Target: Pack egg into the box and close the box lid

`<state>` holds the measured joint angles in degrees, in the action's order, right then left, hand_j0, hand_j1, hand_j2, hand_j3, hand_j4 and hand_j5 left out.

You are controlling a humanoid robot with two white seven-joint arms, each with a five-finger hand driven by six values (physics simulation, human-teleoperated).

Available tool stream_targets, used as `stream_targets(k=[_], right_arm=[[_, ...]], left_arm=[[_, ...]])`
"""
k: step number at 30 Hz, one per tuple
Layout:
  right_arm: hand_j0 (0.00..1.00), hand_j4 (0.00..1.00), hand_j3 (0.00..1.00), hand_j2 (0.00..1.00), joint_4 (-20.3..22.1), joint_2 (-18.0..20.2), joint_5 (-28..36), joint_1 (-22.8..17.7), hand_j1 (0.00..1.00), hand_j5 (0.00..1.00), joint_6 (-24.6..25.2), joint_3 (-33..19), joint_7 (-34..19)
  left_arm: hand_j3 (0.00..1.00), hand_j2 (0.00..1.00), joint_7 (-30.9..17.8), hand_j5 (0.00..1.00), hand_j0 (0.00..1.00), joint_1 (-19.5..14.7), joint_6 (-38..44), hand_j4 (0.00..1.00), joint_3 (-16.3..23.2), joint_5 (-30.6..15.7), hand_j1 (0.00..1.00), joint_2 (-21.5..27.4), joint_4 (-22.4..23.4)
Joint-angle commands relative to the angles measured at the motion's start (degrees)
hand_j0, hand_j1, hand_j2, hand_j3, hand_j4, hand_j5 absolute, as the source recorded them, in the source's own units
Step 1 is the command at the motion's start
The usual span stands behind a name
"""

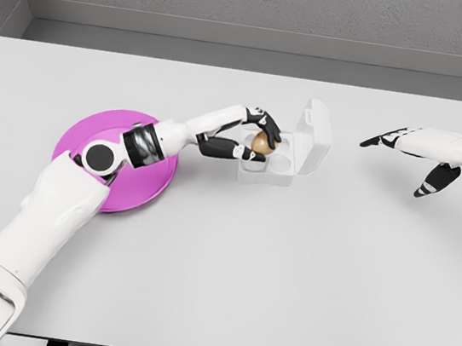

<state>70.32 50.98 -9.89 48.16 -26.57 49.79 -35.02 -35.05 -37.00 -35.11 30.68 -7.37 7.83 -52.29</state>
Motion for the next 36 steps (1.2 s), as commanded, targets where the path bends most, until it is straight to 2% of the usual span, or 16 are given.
stream_targets(k=[1,12,16,26,30,32,33,35,36], right_arm=[[1.00,1.00,1.00,1.00,0.3,-0.1,0.2,0.0,1.00,1.00,0.1,0.0,0.0],[1.00,1.00,1.00,1.00,0.4,-0.4,0.2,0.0,1.00,1.00,0.1,0.1,0.0],[1.00,1.00,1.00,1.00,0.4,-0.4,0.2,0.0,1.00,1.00,0.1,0.2,0.0],[1.00,1.00,1.00,1.00,0.3,-0.4,0.3,0.0,1.00,1.00,0.1,0.2,0.0],[1.00,1.00,1.00,1.00,0.3,-0.4,0.2,0.0,1.00,1.00,0.1,0.2,0.0],[1.00,1.00,1.00,1.00,0.3,-0.4,0.3,0.0,1.00,1.00,0.1,0.2,0.0],[1.00,1.00,1.00,1.00,0.3,-0.4,0.2,0.0,1.00,1.00,0.1,0.2,0.0],[1.00,1.00,1.00,1.00,0.3,-0.4,0.2,0.0,1.00,1.00,0.1,0.2,0.0],[1.00,1.00,1.00,1.00,0.3,-0.3,0.3,0.0,1.00,1.00,0.1,0.2,0.0]], left_arm=[[0.40,0.40,0.1,0.40,0.40,0.0,0.1,0.40,-0.1,-0.5,0.40,0.0,0.1],[0.42,0.42,0.1,0.42,0.42,0.4,0.1,0.42,-0.1,-0.5,0.42,0.1,1.2],[0.60,0.60,0.1,0.60,0.60,0.3,0.1,0.60,-0.1,-0.4,0.60,0.2,1.2],[0.79,0.79,0.1,0.79,0.79,0.4,0.1,0.79,-0.1,-0.5,0.79,0.3,0.8],[0.90,0.90,0.1,0.90,0.90,0.4,0.1,0.90,-0.1,-0.7,0.90,0.3,0.3],[0.91,0.91,0.1,0.91,0.91,0.2,0.1,0.91,-0.1,-0.8,0.91,1.2,-0.2],[0.95,0.95,0.1,0.95,0.95,0.2,0.1,0.95,-0.2,-1.0,0.95,1.6,-1.4],[0.96,0.96,0.1,0.96,0.96,0.1,0.1,0.96,0.1,-5.4,0.96,5.8,-6.4],[1.00,1.00,0.1,1.00,1.00,0.2,0.1,1.00,0.1,-5.6,1.00,6.9,-7.8]])
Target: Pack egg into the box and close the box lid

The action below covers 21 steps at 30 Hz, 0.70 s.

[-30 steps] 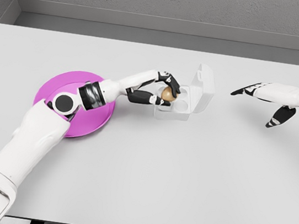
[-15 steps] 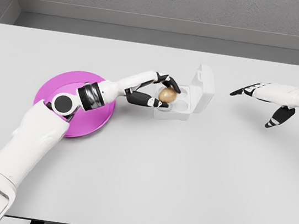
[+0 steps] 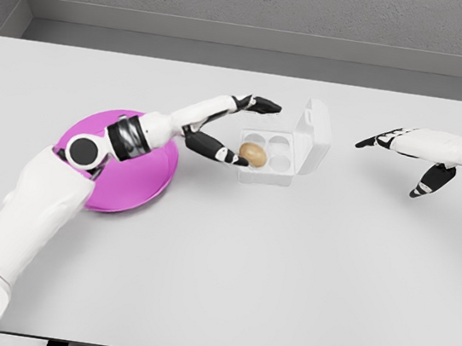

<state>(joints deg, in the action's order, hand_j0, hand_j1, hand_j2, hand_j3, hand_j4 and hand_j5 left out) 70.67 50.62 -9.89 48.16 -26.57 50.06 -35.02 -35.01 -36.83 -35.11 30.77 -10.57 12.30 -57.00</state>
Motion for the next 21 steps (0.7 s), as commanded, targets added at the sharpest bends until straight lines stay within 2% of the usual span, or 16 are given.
stream_targets(k=[1,2,4,8,9,12,16,19,21], right_arm=[[1.00,1.00,1.00,1.00,0.0,0.1,0.2,0.0,1.00,1.00,0.1,0.0,0.0],[1.00,1.00,1.00,1.00,0.0,0.1,0.2,0.0,1.00,1.00,0.1,0.0,0.0],[1.00,1.00,1.00,1.00,0.0,0.1,0.2,0.0,1.00,1.00,0.0,0.0,0.0],[1.00,1.00,1.00,1.00,0.0,0.1,0.2,0.0,1.00,1.00,-2.1,-0.1,0.0],[1.00,1.00,1.00,1.00,-0.1,0.1,0.2,0.0,1.00,1.00,-2.1,-0.2,0.0],[1.00,1.00,1.00,1.00,-0.3,0.2,0.2,0.0,1.00,1.00,-2.1,-0.4,0.0],[1.00,1.00,1.00,1.00,-0.3,0.0,0.2,0.4,1.00,1.00,-2.1,-1.2,0.0],[1.00,1.00,1.00,1.00,-0.1,-2.4,0.2,0.4,1.00,1.00,-2.1,-1.2,0.0],[1.00,1.00,1.00,1.00,0.0,-2.6,0.2,0.9,1.00,1.00,-2.1,-1.1,0.0]], left_arm=[[1.00,1.00,0.0,1.00,1.00,0.0,0.1,1.00,1.0,-2.5,1.00,4.3,-5.0],[1.00,1.00,0.0,1.00,1.00,0.0,0.1,1.00,2.1,-3.9,1.00,6.1,-6.2],[1.00,1.00,0.0,1.00,1.00,-0.1,0.1,1.00,5.1,-10.2,1.00,11.5,-9.8],[1.00,1.00,0.0,1.00,1.00,1.1,0.1,1.00,5.2,-12.0,1.00,17.9,-16.8],[1.00,1.00,0.0,1.00,1.00,1.1,0.1,1.00,7.3,-12.7,1.00,19.9,-19.2],[1.00,1.00,0.0,1.00,1.00,1.1,0.1,1.00,7.9,-13.0,1.00,25.4,-23.0],[1.00,1.00,0.0,1.00,1.00,1.1,0.1,1.00,7.8,-12.0,1.00,28.4,-23.0],[1.00,1.00,0.0,1.00,1.00,1.1,0.1,1.00,7.5,-12.0,1.00,29.5,-23.1],[1.00,1.00,0.0,1.00,1.00,1.2,0.1,1.00,7.7,-11.9,1.00,29.5,-23.0]])
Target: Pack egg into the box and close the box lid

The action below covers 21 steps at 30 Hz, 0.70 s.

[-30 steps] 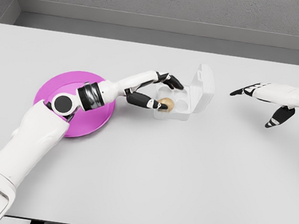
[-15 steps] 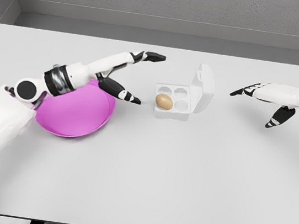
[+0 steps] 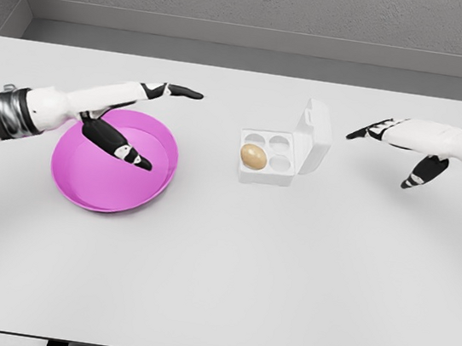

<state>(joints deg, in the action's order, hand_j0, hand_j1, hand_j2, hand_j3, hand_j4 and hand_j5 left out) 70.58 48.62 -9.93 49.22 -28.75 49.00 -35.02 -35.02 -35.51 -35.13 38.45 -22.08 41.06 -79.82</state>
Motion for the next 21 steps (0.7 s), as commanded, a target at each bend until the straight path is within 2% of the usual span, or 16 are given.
stream_targets(k=[1,3,5,7,16,17,19,21], right_arm=[[1.00,1.00,1.00,1.00,0.1,-1.3,0.3,0.1,1.00,1.00,0.1,0.0,0.0],[1.00,1.00,1.00,1.00,0.2,-1.8,0.3,0.3,1.00,1.00,0.1,0.1,0.0],[1.00,1.00,1.00,1.00,0.3,-1.8,0.3,0.6,1.00,1.00,0.0,0.1,0.0],[1.00,1.00,1.00,1.00,4.3,-1.8,0.3,0.6,1.00,1.00,0.2,0.3,0.0],[1.00,1.00,1.00,1.00,9.4,-2.0,0.3,0.6,1.00,1.00,0.2,0.3,0.0],[1.00,1.00,1.00,1.00,10.4,-3.1,0.3,0.6,1.00,1.00,0.3,0.8,0.0],[1.00,1.00,1.00,1.00,9.9,-6.4,0.3,2.9,1.00,1.00,0.6,6.1,0.0],[1.00,1.00,1.00,1.00,9.7,-6.9,0.3,4.2,1.00,1.00,0.8,6.9,0.0]], left_arm=[[1.00,1.00,0.0,1.00,1.00,0.1,0.1,1.00,0.0,-0.3,1.00,0.8,-0.2],[1.00,1.00,0.0,1.00,1.00,0.2,0.1,1.00,-0.2,-0.4,1.00,0.9,0.0],[1.00,1.00,0.0,1.00,1.00,0.7,0.1,1.00,-0.3,-0.4,1.00,3.9,0.0],[1.00,1.00,0.0,1.00,1.00,1.1,0.1,1.00,-0.3,-0.4,1.00,4.0,0.2],[1.00,1.00,0.0,1.00,1.00,1.6,0.1,1.00,0.0,-0.4,1.00,3.8,0.1],[1.00,1.00,0.0,1.00,1.00,1.6,0.1,1.00,0.0,-0.4,1.00,3.8,0.1],[1.00,1.00,0.0,1.00,1.00,1.7,0.1,1.00,0.0,-0.4,1.00,3.9,0.1],[1.00,1.00,0.0,1.00,1.00,1.7,0.1,1.00,0.1,-0.4,1.00,3.8,0.1]])
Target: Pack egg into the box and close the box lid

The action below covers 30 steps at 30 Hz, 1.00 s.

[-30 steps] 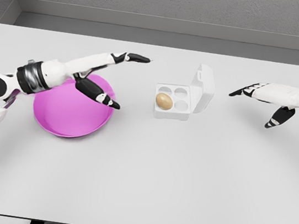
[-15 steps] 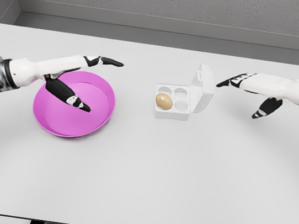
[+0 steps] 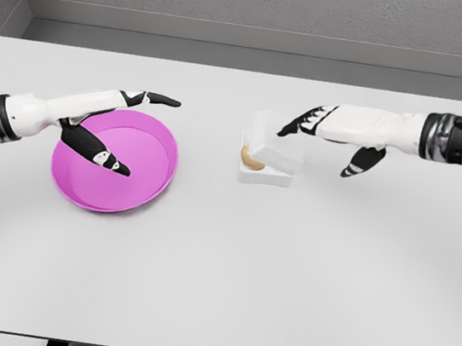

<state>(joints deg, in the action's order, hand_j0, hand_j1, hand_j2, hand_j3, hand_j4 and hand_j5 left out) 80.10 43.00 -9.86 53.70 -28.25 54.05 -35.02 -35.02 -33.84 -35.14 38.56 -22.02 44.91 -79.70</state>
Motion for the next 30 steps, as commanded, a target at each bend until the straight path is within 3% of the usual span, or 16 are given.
stream_targets(k=[1,3,7,14,30], right_arm=[[1.00,1.00,1.00,1.00,0.1,-0.9,0.2,0.2,1.00,1.00,0.3,1.4,0.0],[1.00,1.00,1.00,1.00,0.1,-0.1,0.2,1.2,1.00,1.00,0.0,-0.7,0.0],[1.00,1.00,1.00,1.00,0.1,5.2,0.2,0.2,1.00,1.00,-0.2,-7.5,0.0],[1.00,1.00,1.00,1.00,-4.7,5.4,0.3,-2.0,1.00,1.00,-0.2,-7.5,0.0],[1.00,1.00,1.00,1.00,-5.6,5.8,0.4,-4.5,1.00,1.00,-0.3,-9.0,0.0]], left_arm=[[1.00,1.00,0.0,1.00,1.00,0.0,0.1,1.00,0.0,-0.5,1.00,0.1,0.0],[1.00,1.00,0.0,1.00,1.00,0.0,0.1,1.00,0.0,-0.5,1.00,0.1,0.2],[1.00,1.00,0.0,1.00,1.00,0.7,0.1,1.00,0.1,-0.4,1.00,0.1,0.2],[1.00,1.00,0.0,1.00,1.00,0.7,0.1,1.00,0.0,-0.4,1.00,0.1,0.2],[1.00,1.00,0.0,1.00,1.00,1.1,0.1,1.00,-0.5,0.3,1.00,0.6,0.2]])
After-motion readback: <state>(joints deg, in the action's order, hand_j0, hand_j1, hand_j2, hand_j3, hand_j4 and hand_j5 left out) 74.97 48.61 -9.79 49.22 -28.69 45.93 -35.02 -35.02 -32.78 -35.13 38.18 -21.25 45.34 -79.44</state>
